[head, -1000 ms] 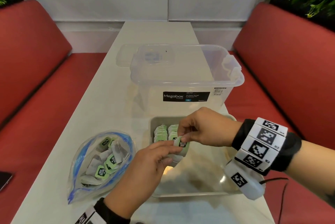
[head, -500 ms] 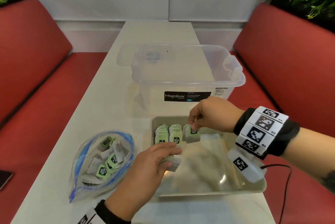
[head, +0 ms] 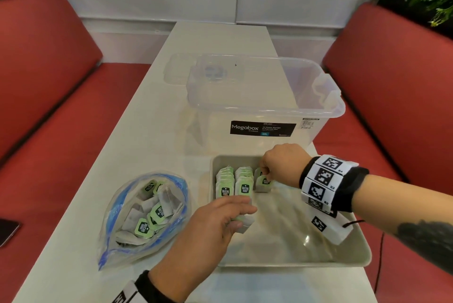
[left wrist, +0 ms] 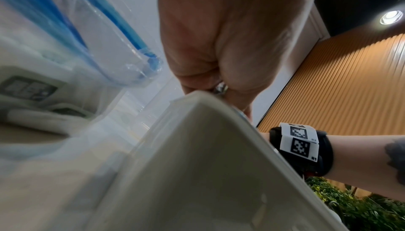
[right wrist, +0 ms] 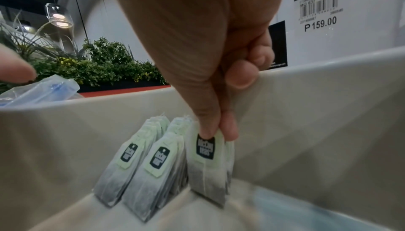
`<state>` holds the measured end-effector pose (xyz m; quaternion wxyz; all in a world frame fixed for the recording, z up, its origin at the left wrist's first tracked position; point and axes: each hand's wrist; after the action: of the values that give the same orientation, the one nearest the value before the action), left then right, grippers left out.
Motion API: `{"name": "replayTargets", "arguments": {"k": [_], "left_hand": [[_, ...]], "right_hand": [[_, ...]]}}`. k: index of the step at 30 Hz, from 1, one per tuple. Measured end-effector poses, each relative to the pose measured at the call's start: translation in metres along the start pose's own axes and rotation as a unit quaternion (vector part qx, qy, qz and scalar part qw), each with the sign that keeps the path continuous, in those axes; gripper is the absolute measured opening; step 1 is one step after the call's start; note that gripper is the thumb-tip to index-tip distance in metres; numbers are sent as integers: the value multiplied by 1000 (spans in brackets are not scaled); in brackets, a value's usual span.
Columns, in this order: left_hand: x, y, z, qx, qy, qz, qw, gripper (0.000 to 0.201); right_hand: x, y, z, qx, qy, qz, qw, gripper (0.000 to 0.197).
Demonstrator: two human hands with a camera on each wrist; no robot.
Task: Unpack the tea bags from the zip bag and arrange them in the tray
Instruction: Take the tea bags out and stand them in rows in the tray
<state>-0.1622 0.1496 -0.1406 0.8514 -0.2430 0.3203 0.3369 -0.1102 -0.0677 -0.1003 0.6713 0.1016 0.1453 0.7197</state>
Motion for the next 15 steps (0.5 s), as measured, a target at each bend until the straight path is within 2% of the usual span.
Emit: {"name": "replayTargets", "arguments": {"k": [8,15], "left_hand": [[-3,0,3,8,2,1,1000,37],[-5,0,4,1,-10,-10,1000,36]], "right_hand": [[5,-1,-4,-1,53,-22,998,19],[9,0,-5,-25,91,-24,995,21]]}}
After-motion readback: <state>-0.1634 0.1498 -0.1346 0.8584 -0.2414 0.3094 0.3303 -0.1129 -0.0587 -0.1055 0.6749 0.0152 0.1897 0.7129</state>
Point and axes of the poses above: each hand's wrist, its own y-axis away from the middle knuckle, its own z-axis out of the back of the hand, x = y × z, and after that the axes turned 8 degrees about -y, right-handed
